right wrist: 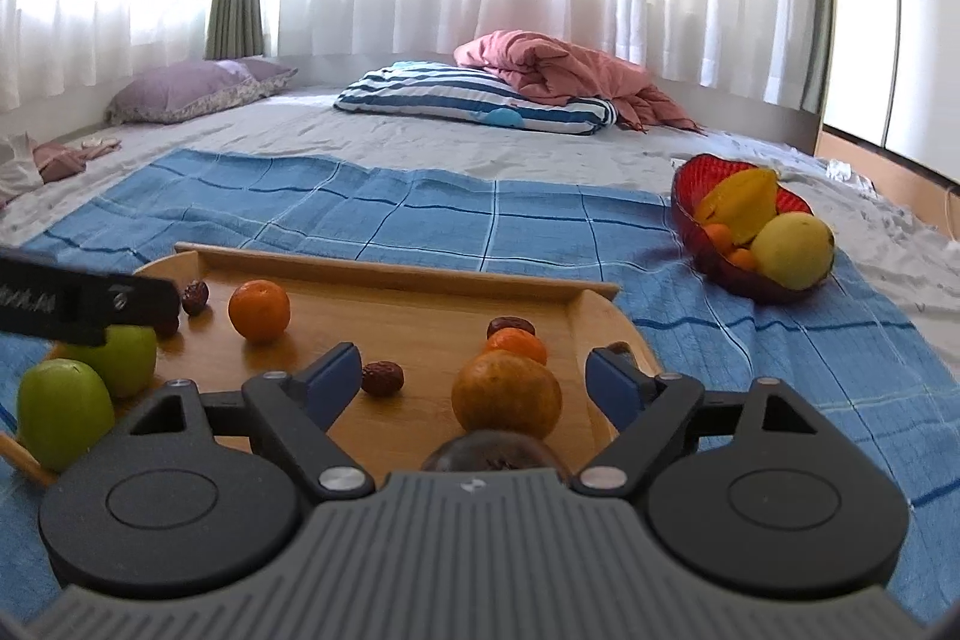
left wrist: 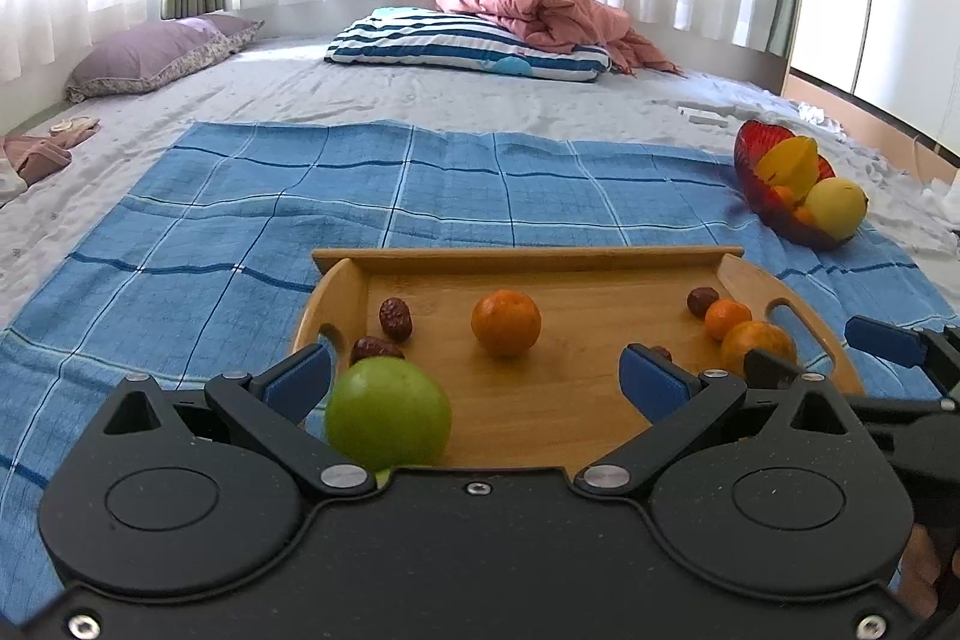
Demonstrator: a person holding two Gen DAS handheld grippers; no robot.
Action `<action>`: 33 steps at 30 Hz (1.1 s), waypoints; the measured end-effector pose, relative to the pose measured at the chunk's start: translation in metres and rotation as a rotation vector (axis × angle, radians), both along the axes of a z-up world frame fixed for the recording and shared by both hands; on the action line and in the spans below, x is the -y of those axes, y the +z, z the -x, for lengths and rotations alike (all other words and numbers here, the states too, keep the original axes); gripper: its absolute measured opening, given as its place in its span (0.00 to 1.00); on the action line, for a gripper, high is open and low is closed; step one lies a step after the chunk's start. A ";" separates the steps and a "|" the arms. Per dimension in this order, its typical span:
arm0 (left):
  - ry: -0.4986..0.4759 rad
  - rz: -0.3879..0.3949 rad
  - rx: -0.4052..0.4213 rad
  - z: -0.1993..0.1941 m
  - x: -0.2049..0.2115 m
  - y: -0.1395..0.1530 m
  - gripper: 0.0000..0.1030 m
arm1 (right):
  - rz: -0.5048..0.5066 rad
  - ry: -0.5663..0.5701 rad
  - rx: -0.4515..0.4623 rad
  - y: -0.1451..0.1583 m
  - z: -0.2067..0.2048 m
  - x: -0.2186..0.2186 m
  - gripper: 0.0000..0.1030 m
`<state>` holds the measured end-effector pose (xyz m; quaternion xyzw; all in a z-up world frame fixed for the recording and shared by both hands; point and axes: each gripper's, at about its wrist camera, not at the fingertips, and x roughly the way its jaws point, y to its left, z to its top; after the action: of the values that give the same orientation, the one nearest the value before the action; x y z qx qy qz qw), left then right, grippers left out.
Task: Organize fruits
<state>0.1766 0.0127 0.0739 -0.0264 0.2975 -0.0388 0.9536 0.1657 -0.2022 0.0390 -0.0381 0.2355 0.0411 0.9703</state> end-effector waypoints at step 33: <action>0.000 0.004 0.019 0.075 0.007 -0.023 1.00 | -0.062 0.006 0.011 -0.014 0.070 0.016 0.92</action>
<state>0.1018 0.0052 0.0514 -0.0281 0.2883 -0.0397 0.9563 0.0956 -0.2181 0.0255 -0.0091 0.2286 0.0512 0.9721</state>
